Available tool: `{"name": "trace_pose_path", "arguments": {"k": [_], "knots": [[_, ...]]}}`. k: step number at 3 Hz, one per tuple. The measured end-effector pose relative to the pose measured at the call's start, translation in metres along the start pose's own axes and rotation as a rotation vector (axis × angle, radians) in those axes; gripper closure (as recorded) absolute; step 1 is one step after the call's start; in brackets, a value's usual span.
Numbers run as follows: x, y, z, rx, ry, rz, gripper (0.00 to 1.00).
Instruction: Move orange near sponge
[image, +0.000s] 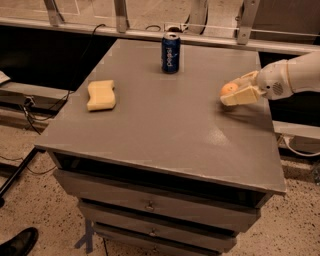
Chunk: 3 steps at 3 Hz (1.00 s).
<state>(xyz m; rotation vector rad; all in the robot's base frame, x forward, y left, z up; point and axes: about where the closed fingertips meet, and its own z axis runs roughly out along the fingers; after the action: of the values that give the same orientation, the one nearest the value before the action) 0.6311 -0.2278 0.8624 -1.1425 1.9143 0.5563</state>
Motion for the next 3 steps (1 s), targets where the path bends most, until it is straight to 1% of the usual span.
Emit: {"name": "trace_pose_path", "arguments": {"k": [1,2,3], "knots": [[-0.031,0.017,0.008,-0.001,-0.024,-0.032,1.00],[-0.031,0.017,0.008,-0.001,-0.024,-0.032,1.00],[-0.045,0.034,0.037,-0.056,-0.041,-0.052,1.00]]}}
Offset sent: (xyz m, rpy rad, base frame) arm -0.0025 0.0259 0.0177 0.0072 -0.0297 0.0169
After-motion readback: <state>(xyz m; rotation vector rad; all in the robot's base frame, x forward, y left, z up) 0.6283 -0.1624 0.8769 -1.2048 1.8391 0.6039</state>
